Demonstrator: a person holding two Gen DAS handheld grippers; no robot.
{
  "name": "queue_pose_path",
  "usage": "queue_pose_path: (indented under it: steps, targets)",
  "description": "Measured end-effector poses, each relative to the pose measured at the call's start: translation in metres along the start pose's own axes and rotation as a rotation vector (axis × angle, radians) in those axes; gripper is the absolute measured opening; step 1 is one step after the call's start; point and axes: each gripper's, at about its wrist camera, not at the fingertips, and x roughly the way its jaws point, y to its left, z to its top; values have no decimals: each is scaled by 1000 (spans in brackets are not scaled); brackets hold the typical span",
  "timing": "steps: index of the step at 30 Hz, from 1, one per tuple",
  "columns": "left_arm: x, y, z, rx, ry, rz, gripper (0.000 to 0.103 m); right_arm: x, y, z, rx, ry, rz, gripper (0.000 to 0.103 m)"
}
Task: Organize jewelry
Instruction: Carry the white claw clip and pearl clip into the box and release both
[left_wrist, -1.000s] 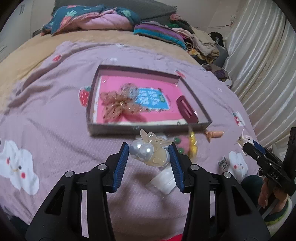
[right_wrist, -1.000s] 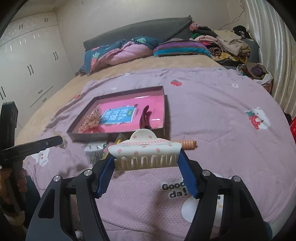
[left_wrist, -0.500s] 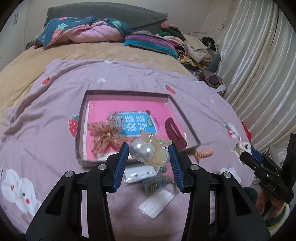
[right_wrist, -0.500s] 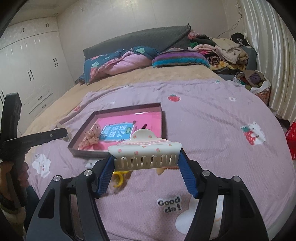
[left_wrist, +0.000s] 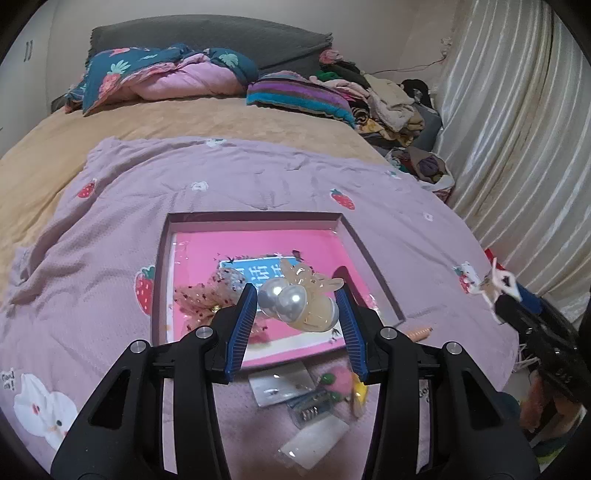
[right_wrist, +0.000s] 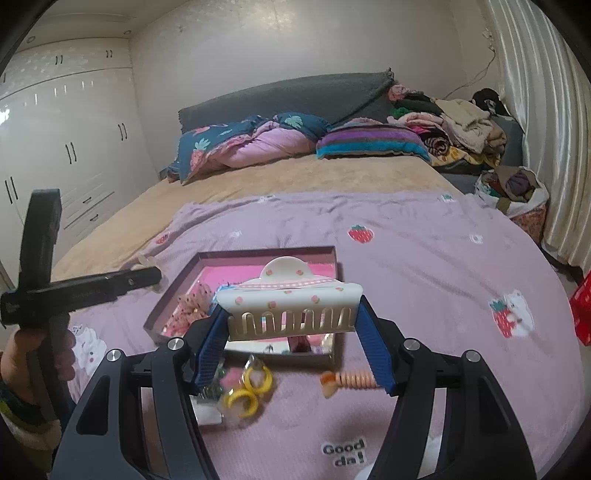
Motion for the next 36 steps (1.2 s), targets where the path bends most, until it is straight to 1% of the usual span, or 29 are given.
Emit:
queue_pose_path:
  steps: [9, 19, 27, 36]
  targets:
    - [19, 24, 11, -33, 19, 56, 36, 19, 12, 19, -33, -14, 19, 65]
    - [40, 49, 13, -58, 42, 113, 36, 50, 30, 24, -56, 16, 53, 65]
    - [57, 62, 11, -69, 67, 128, 36, 83, 46, 21, -80, 67, 75, 65]
    - [78, 73, 7, -81, 99, 125, 36, 128, 56, -4, -98, 174, 87, 65]
